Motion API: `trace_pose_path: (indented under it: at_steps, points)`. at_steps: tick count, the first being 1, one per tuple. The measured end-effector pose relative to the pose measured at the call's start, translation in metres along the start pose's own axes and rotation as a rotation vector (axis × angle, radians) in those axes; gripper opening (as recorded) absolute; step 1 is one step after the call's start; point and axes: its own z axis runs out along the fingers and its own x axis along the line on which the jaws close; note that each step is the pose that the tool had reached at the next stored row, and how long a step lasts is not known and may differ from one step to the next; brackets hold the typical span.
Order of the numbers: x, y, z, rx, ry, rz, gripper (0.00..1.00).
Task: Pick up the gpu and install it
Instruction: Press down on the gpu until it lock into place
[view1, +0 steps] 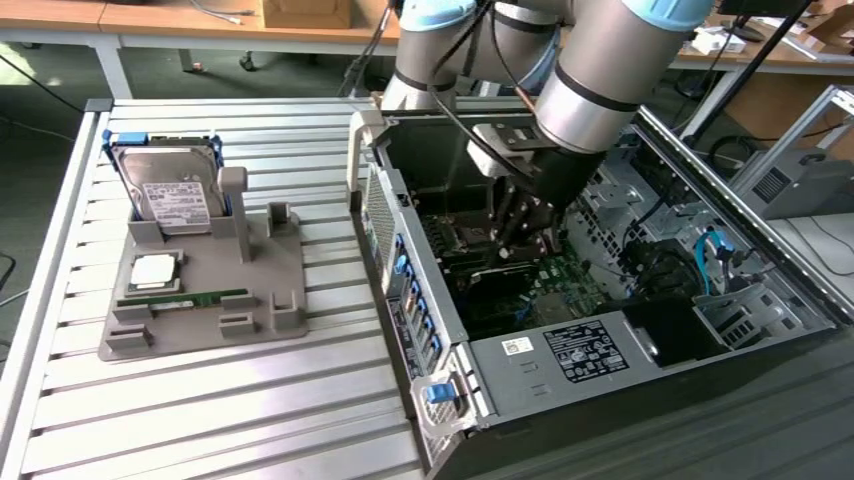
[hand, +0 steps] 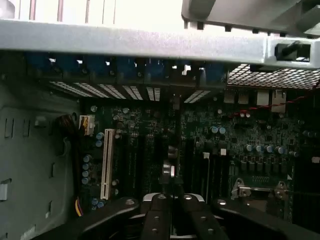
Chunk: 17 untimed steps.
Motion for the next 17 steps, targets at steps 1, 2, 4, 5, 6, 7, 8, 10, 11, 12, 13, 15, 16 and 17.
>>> trace_pose_path:
  at_steps: [1,2,4,5,6,7,8,10,11,12,13,15,16,17]
  points:
    - [0.001,-0.0103,-0.0010,-0.0009,-0.0042,0.000,0.13]
    - [0.002,-0.0241,-0.0023,-0.0018,-0.0073,-0.001,0.13]
    - [0.003,-0.0532,-0.0052,-0.0063,-0.0108,-0.001,0.13]
    - [0.004,-0.0647,-0.0062,-0.0092,-0.0115,-0.001,0.13]
    - [0.005,-0.0768,-0.0073,-0.0119,-0.0116,-0.001,0.13]
    - [0.006,-0.0880,-0.0084,-0.0140,-0.0122,-0.001,0.13]
    - [0.006,-0.0954,-0.0091,-0.0151,-0.0134,-0.001,0.13]
    - [0.006,-0.0954,-0.0091,-0.0152,-0.0134,-0.001,0.13]
    - [0.006,-0.0954,-0.0091,-0.0152,-0.0133,-0.001,0.13]
    - [0.006,-0.0954,-0.0091,-0.0152,-0.0133,-0.001,0.13]
    - [0.006,-0.0954,-0.0091,-0.0152,-0.0133,-0.001,0.13]
    - [0.006,-0.0954,-0.0091,-0.0152,-0.0133,-0.001,0.13]
    - [0.006,-0.0954,-0.0091,-0.0152,-0.0133,-0.001,0.13]
    - [0.006,-0.0954,-0.0091,-0.0152,-0.0133,-0.001,0.13]
